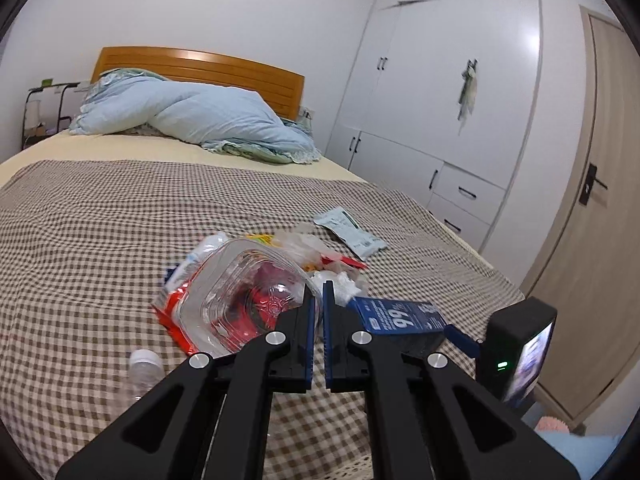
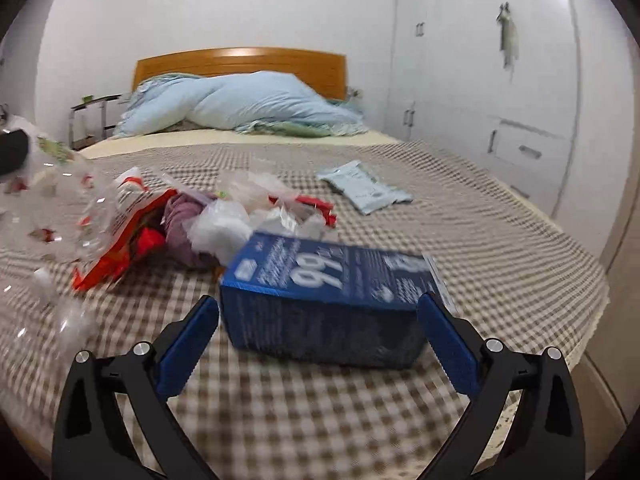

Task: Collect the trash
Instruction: 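Grasp the clear plastic bottle with the left tool while the right tool approaches the blue box, then grasp the blue pet supplement box with the right tool and lift it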

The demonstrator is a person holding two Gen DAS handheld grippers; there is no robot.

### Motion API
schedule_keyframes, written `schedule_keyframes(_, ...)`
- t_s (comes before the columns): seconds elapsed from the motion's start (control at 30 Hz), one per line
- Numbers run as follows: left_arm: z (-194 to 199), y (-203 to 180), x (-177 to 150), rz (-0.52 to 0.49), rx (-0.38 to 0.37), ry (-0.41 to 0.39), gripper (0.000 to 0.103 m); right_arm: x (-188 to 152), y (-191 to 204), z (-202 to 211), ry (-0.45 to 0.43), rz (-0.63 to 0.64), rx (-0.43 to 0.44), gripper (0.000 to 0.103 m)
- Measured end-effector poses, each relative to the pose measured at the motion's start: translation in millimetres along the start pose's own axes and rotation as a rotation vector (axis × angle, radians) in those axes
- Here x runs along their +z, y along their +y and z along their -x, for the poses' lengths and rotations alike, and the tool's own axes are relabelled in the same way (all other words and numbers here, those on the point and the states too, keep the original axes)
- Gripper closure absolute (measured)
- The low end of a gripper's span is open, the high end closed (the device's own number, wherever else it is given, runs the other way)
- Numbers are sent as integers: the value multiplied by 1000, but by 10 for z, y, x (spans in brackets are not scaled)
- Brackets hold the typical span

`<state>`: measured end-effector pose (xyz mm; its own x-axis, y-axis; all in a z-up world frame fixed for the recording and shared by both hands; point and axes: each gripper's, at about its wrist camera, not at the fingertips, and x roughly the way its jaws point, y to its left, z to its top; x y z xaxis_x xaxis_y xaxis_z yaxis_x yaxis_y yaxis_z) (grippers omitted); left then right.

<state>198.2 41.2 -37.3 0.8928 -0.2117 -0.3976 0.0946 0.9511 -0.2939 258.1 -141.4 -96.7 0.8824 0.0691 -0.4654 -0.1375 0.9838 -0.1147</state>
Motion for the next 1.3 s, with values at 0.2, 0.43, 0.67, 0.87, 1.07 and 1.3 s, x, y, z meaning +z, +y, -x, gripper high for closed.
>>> schedule_keyframes(0.2, 22, 152, 55, 52, 3, -20, 102, -22, 242, -167, -8, 36, -181, 7)
schedule_keyframes(0.43, 45, 82, 35, 30, -6, -24, 102, -96, -206, -171, 62, -47, -236, 7)
schedule_keyframes(0.67, 33, 0, 20, 23, -25, -21, 102, -249, -900, -94, 96, -129, -275, 7)
schedule_keyframes(0.87, -54, -149, -13, 3, -40, -5, 102, -334, -1430, -118, 145, -252, -367, 7)
schedule_keyframes(1.07, -137, -236, -43, -9, -50, 12, 102, -252, -1101, -51, 91, -228, -260, 7)
schedule_keyframes(1.3, -144, -214, -64, -15, -52, 17, 102, -70, -913, -341, 145, -238, -349, 7)
